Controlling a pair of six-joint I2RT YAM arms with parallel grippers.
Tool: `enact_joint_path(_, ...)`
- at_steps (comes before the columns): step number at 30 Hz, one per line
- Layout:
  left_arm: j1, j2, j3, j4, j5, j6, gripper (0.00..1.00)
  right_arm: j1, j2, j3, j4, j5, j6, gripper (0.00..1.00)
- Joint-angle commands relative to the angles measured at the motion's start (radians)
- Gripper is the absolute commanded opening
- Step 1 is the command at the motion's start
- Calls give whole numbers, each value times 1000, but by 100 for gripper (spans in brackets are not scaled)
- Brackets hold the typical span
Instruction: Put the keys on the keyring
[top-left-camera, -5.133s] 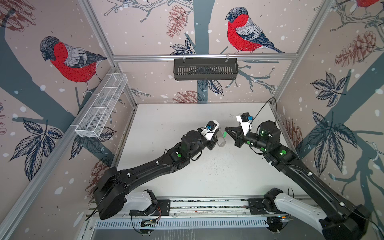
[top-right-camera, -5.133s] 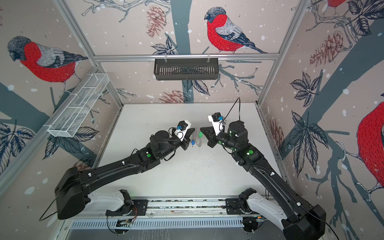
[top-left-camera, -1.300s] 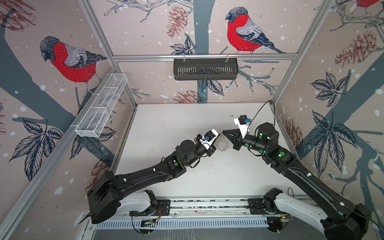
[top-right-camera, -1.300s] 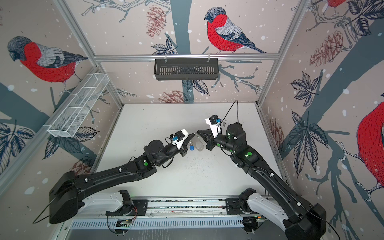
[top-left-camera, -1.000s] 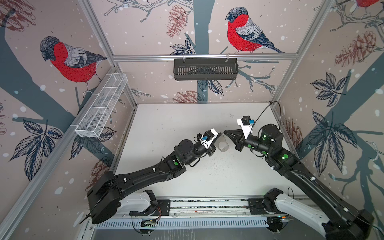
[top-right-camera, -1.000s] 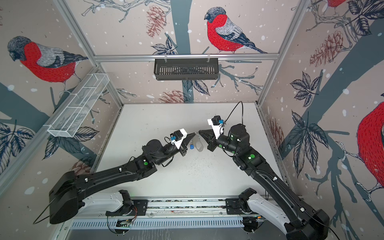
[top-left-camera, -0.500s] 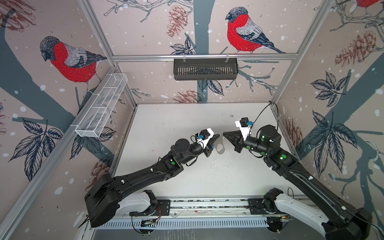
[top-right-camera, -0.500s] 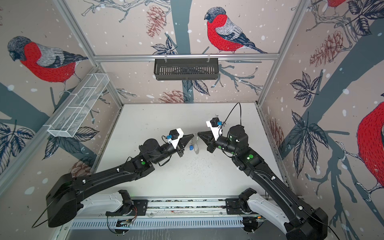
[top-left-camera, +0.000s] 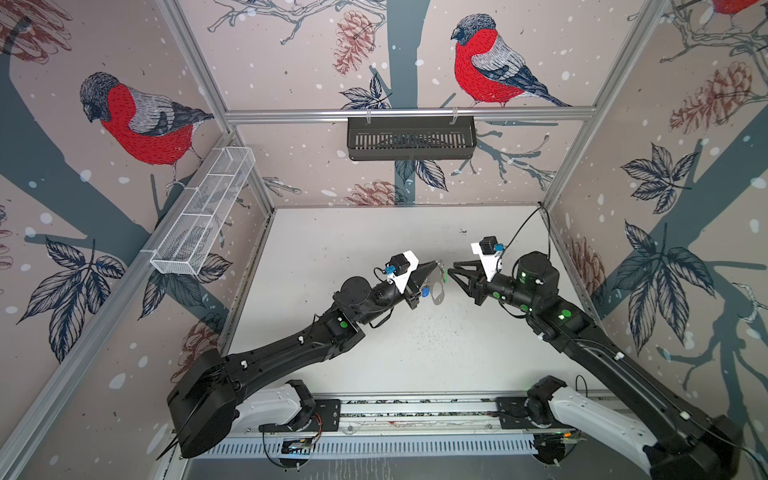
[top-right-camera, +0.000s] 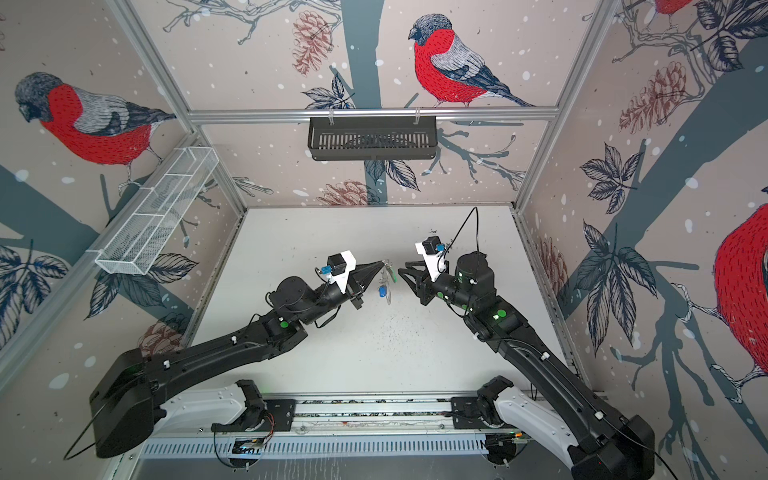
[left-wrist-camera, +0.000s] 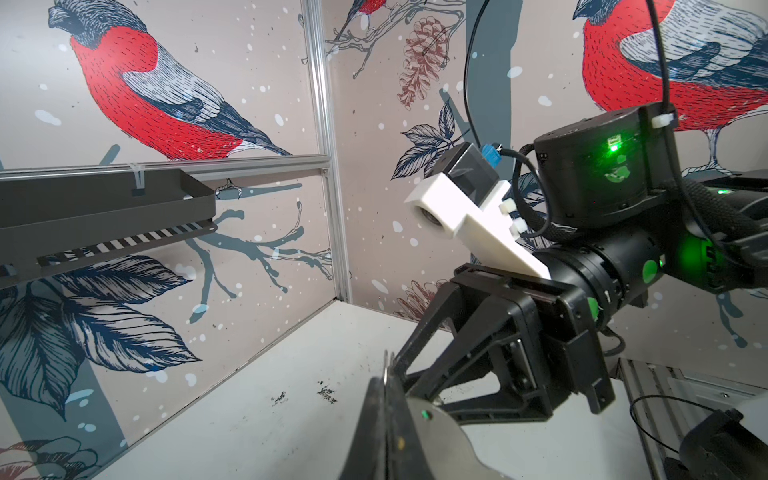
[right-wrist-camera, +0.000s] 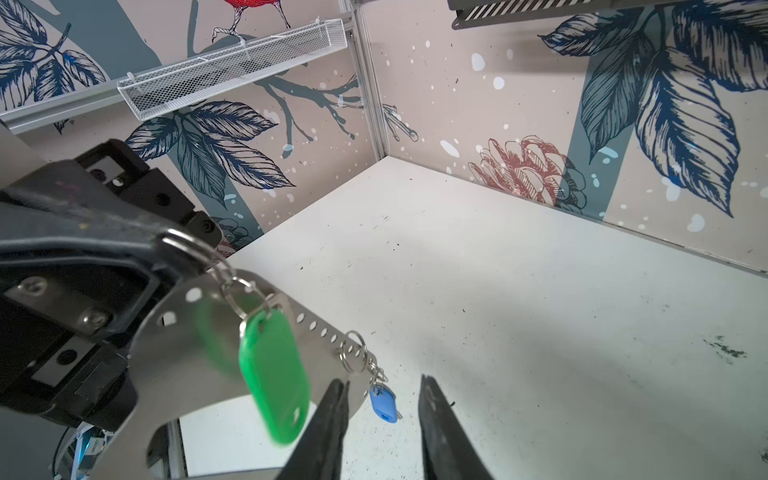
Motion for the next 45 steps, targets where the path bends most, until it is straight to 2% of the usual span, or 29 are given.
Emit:
enact_joint_path(1,22,20,-19,126,18,-26,0,0,-19,-4,29,72,15,39)
enact_joint_path(9,50,101,4,191,16,-17,0,-12,8,41,33,204,99,50)
enact_joint_path(17,71,138,18,190,51,-58,0,-36,39,15,104,191,168,58)
enact_joint_path(27,91,143,20,159,91,-91,0,-70,49,21,118,165,177,67)
enact_joint_path(31,114,138,19,185,157,-106,0,-80,37,-5,158,115,156,66)
enact_joint_path(38,234,153,3,305,361,-251,0,-85,-5,-54,246,-8,111,56)
enact_joint_path(45,253,139,7,262,474,-230,0,-83,-15,-68,305,-173,70,49)
